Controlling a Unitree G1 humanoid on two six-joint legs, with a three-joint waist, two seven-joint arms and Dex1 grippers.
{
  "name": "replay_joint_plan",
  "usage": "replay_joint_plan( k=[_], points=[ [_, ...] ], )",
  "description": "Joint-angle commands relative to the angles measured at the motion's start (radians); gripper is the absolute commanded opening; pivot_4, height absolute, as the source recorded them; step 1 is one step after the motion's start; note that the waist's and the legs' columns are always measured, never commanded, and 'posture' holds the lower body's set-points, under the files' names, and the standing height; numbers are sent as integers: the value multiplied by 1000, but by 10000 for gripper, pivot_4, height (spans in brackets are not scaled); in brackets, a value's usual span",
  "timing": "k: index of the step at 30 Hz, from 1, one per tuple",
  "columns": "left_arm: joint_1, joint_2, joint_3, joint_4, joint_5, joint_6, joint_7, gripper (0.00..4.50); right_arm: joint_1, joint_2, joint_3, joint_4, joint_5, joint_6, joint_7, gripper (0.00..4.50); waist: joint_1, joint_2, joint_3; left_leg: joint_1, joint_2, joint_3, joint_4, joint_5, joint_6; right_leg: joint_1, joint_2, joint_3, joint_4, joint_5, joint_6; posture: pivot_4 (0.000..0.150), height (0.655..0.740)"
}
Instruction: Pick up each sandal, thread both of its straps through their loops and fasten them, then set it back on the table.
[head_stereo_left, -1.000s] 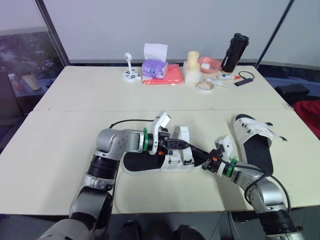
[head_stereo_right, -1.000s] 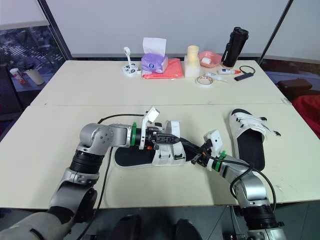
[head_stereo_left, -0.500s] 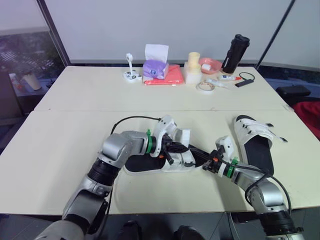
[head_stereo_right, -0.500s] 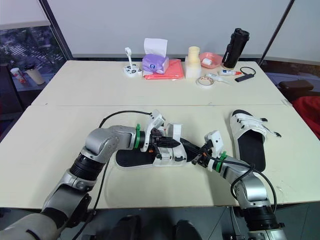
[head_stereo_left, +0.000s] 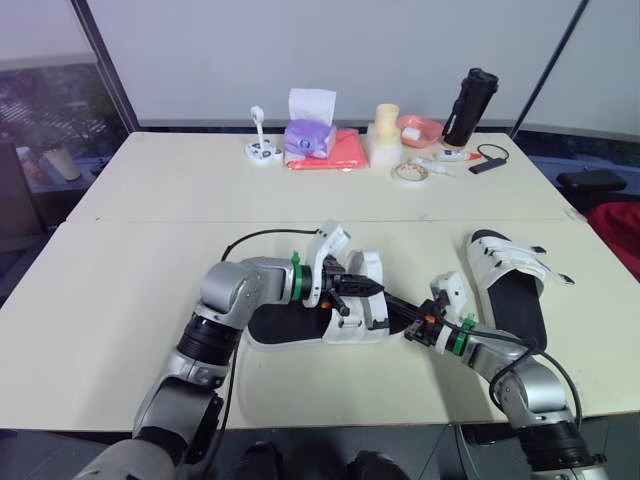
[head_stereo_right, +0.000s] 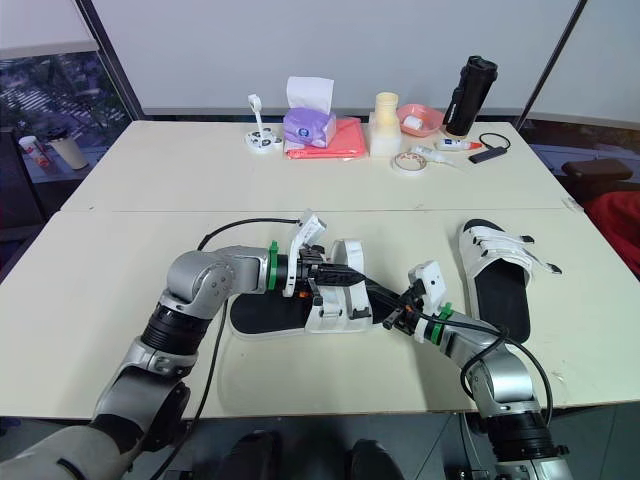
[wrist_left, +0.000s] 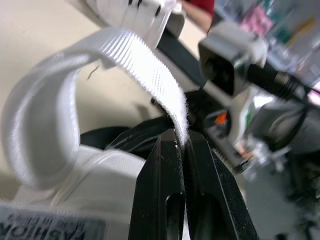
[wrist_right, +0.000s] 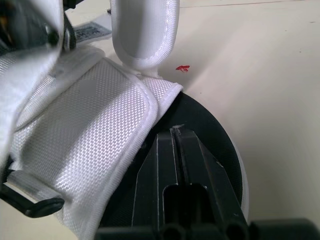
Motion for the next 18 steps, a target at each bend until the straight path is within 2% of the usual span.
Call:
replay_joint_plan(
  k=[1,13,18],
  points=[
    [-15,-6,13,-16,-18,7,4,1001,34,3,27,80,-46,43,-26,0,0,0,0,0,0,0,0,0,0,0,0,0,0,0,0,1500,7400],
    [-32,-31,65,20,-31,4,36,1001,33,2,31,83,-47,43,-22,0,0,0,0,0,0,0,0,0,0,0,0,0,0,0,0,1500,7400],
    [-10,-16,38,-17,-45,26,15,1001,32,3,32,86,-48,41,-21,0,0,0,0,0,0,0,0,0,0,0,0,0,0,0,0,1500,7400]
  ],
)
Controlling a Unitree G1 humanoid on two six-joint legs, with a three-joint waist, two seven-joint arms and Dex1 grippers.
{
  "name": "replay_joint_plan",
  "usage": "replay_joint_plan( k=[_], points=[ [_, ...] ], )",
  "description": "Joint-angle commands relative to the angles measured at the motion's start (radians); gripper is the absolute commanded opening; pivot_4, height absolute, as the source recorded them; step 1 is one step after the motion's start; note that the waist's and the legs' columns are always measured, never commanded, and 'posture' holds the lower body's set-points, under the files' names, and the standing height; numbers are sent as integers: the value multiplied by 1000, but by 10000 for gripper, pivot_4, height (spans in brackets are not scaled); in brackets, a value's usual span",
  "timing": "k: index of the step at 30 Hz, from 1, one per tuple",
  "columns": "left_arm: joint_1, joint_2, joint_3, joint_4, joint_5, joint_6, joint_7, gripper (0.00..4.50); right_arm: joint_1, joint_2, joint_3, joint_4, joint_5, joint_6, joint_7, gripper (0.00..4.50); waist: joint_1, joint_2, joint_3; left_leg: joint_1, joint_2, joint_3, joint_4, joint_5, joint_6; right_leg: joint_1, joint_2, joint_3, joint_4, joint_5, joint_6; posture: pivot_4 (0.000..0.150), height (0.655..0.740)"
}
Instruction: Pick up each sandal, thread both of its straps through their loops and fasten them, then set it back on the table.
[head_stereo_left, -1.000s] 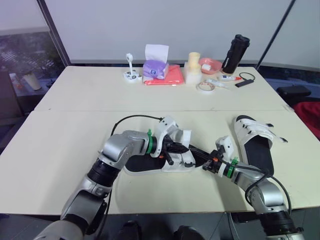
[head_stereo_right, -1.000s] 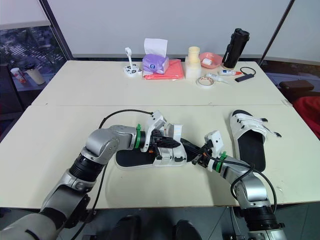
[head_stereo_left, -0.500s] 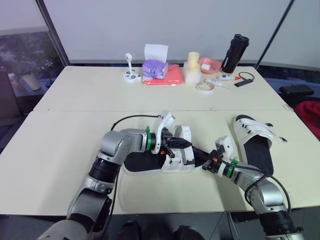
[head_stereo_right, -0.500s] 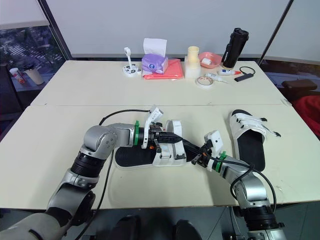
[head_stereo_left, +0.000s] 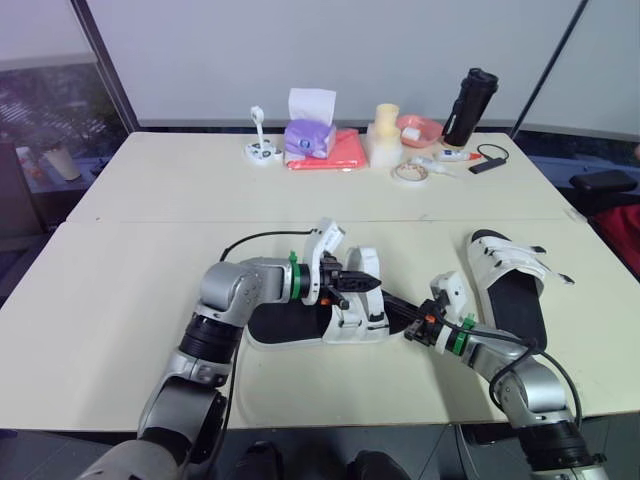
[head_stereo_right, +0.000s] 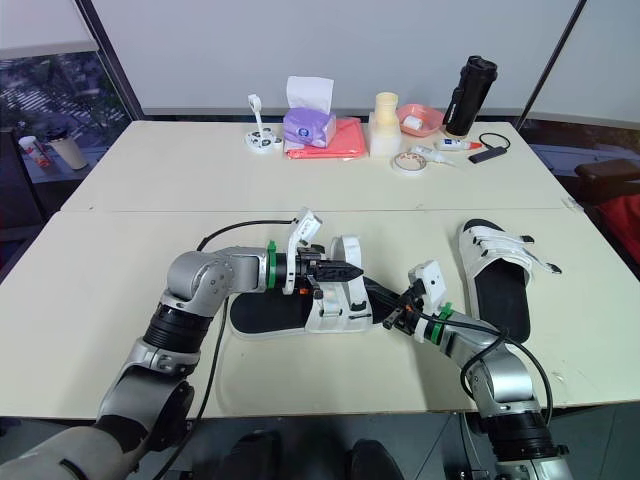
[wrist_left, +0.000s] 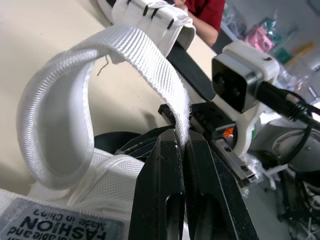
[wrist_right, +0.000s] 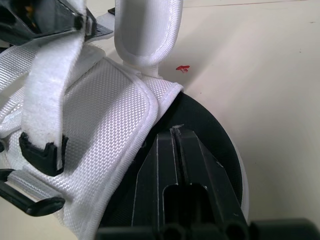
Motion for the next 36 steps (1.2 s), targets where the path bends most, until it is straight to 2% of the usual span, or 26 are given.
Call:
replay_joint_plan(
  k=[1,15,23,27,32,36],
  points=[
    [-5,3,-8,-59,-34,22,-22,1001,34,3,31,85,-48,41,-22,0,0,0,0,0,0,0,0,0,0,0,0,0,0,0,0,1500,7400],
    [-21,-51,76,-56,-128,127,22,1001,48,5,28,77,-46,45,-28,0,0,0,0,0,0,0,0,0,0,0,0,0,0,0,0,1500,7400],
    [17,4,-14,-78,-77,74,6,1001,47,6,27,81,-46,44,-29,0,0,0,0,0,0,0,0,0,0,0,0,0,0,0,0,1500,7400],
    [-5,-23,45,-48,-113,93,25,1001,47,7,28,82,-46,44,-28,0,0,0,0,0,0,0,0,0,0,0,0,0,-1,0,0,1500,7400],
    [-53,-78,193,-11,-229,187,56,1001,50,7,29,84,-47,43,-27,0,0,0,0,0,0,0,0,0,0,0,0,0,-1,0,0,1500,7400],
    [-41,-67,170,-17,-213,184,67,1001,50,7,29,83,-46,44,-27,0,-1,0,0,0,0,0,0,0,0,0,0,0,-1,0,0,1500,7400]
  ],
)
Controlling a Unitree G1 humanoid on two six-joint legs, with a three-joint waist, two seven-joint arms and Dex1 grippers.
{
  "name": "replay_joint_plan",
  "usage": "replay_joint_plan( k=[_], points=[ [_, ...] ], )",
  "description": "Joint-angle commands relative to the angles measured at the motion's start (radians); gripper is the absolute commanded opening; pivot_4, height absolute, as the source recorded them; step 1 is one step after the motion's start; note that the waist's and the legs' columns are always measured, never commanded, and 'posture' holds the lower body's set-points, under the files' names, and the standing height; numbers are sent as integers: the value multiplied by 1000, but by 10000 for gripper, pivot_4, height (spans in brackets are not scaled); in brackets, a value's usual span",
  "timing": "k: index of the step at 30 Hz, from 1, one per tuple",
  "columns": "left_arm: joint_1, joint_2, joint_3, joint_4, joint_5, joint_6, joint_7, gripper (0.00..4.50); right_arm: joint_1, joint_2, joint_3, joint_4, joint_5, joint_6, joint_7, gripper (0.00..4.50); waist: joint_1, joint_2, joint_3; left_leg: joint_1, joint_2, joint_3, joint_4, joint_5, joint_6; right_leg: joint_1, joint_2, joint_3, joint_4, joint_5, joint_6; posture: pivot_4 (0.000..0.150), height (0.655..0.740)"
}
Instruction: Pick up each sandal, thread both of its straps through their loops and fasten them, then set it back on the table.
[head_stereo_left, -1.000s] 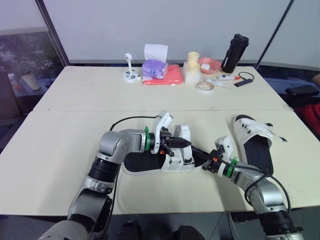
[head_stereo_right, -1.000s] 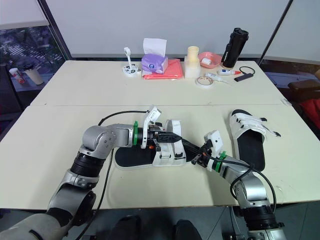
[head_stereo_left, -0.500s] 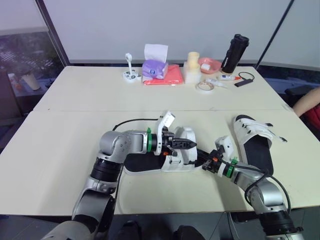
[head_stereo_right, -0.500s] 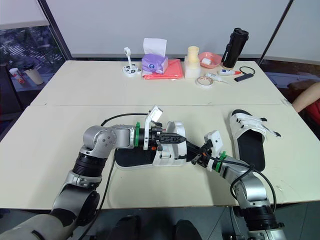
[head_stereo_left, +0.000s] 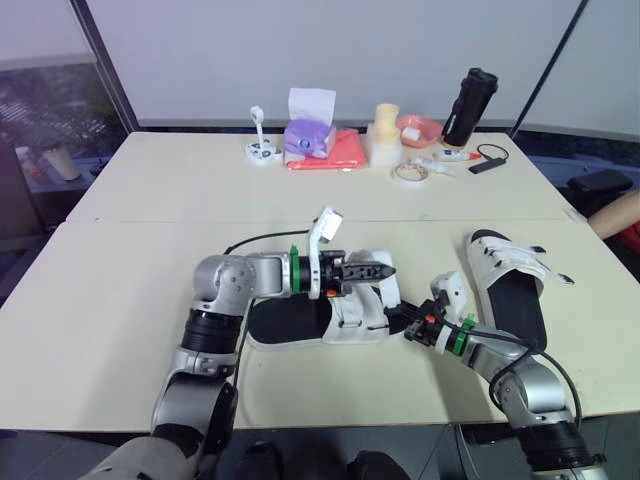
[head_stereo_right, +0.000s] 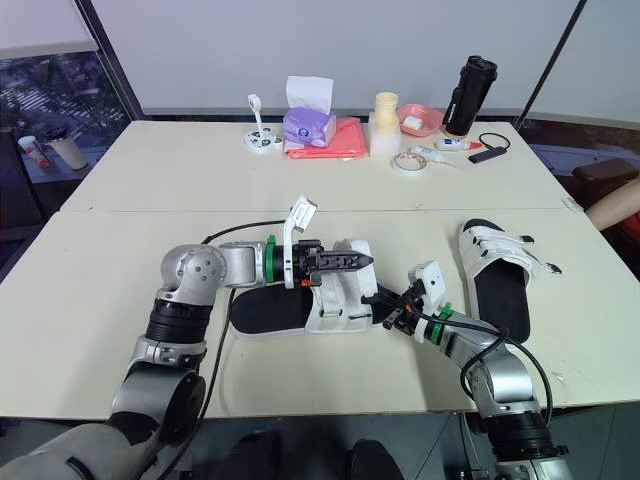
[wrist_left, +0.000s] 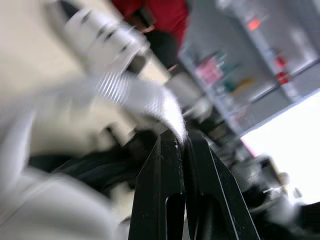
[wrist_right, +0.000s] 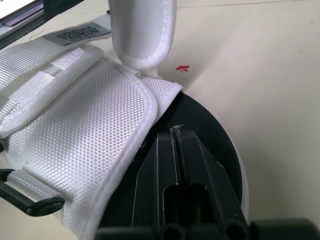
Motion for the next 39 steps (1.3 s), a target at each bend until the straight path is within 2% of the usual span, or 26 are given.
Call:
replay_joint_plan(
  k=[1,7,18,28,39],
  points=[
    [10,12,-16,-24,-2,-6,5,1001,48,5,29,83,-46,46,-27,0,0,0,0,0,0,0,0,0,0,0,0,0,0,0,0,1500,7400],
    [45,52,-110,-27,62,-76,-15,1001,47,7,29,83,-46,46,-29,0,0,0,0,0,0,0,0,0,0,0,0,0,0,0,0,1500,7400],
    [68,85,-166,-28,90,-115,-52,1001,54,7,36,76,-50,44,-26,0,0,0,0,0,0,0,0,0,0,0,0,0,0,0,0,1500,7400],
    [81,139,-315,-46,240,-278,-78,1001,47,11,39,85,-54,39,-27,0,1,0,0,0,0,0,-1,0,0,0,0,0,-1,0,0,1500,7400],
    [58,134,-339,-102,270,-300,-111,1001,50,13,37,84,-53,39,-30,0,1,0,0,0,1,0,-1,0,0,0,0,0,-1,0,0,1500,7400]
  ],
)
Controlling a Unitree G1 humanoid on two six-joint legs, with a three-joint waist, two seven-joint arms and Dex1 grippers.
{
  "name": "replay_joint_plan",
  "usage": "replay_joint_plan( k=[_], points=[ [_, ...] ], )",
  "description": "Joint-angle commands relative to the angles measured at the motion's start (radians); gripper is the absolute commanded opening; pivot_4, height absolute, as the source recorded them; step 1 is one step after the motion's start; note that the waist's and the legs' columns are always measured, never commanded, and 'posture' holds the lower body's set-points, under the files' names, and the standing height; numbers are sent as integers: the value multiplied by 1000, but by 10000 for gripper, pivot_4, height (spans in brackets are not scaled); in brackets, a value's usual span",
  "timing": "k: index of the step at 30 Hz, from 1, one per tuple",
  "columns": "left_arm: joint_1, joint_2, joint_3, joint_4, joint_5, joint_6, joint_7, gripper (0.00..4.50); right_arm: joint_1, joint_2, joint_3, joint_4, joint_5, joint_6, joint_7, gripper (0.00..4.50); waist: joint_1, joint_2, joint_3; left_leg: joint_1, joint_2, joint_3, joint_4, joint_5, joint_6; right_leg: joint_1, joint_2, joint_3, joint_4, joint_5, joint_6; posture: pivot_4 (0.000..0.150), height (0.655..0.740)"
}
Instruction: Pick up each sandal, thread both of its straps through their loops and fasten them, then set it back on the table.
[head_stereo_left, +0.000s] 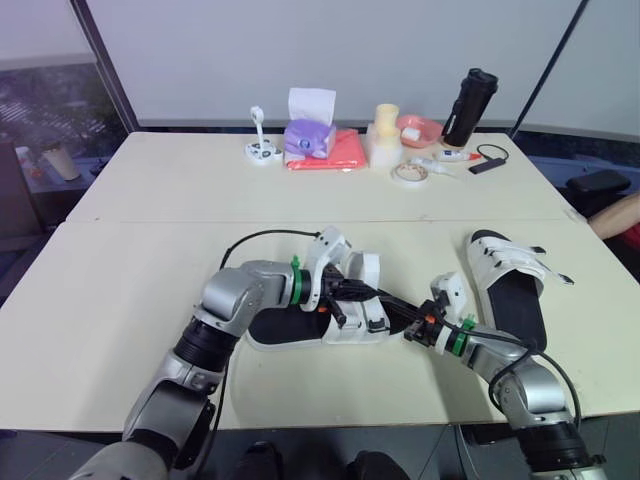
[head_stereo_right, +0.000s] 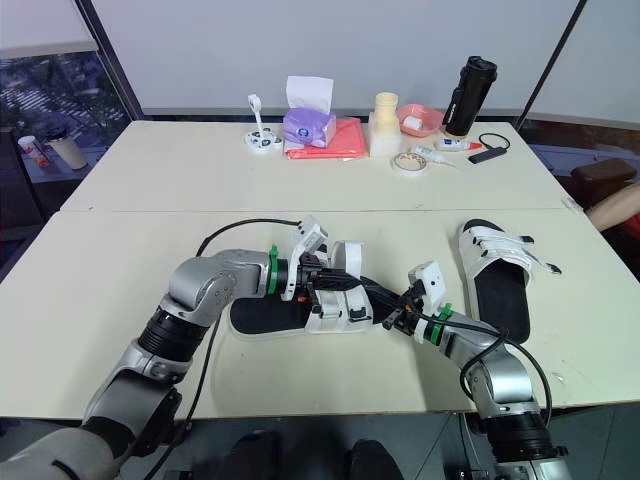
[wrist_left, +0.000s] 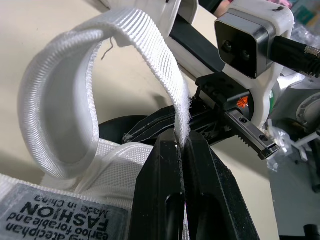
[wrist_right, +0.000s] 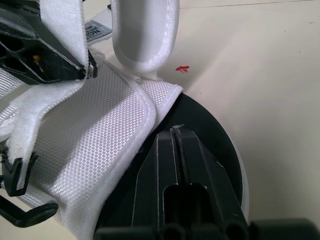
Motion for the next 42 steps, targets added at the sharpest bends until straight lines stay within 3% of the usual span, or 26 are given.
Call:
replay_joint_plan(
  k=[1,12,28,37,40,42],
  points=[
    [-9,-2,-31,-51,2,13,-17,1001,47,10,38,83,-51,44,-30,0,0,0,0,0,0,0,0,0,0,0,0,0,0,0,0,1500,7400],
    [-54,19,-102,-93,107,-14,8,1001,53,19,38,78,-51,45,-36,0,0,-1,0,0,0,0,0,0,0,0,0,0,0,0,0,1500,7400],
    [-81,86,-105,-255,41,167,-6,1001,48,30,40,90,-56,41,-36,0,-6,-1,0,0,1,0,-1,0,0,-1,0,0,0,0,0,1500,7400],
    [-111,-67,53,-188,-54,391,111,1001,46,37,41,94,-61,38,-37,0,-18,-1,0,-1,0,0,-2,0,0,-1,1,0,0,0,0,1500,7400],
    [-110,-86,75,-189,-72,436,132,1001,48,36,41,92,-60,38,-37,0,-22,-1,0,-1,0,0,-2,0,0,-2,1,0,0,0,0,1500,7400],
    [-99,-41,5,-208,-31,384,133,1001,49,36,42,90,-59,39,-38,0,-22,-1,0,-1,0,0,-3,0,0,-2,1,0,0,0,0,1500,7400]
  ],
)
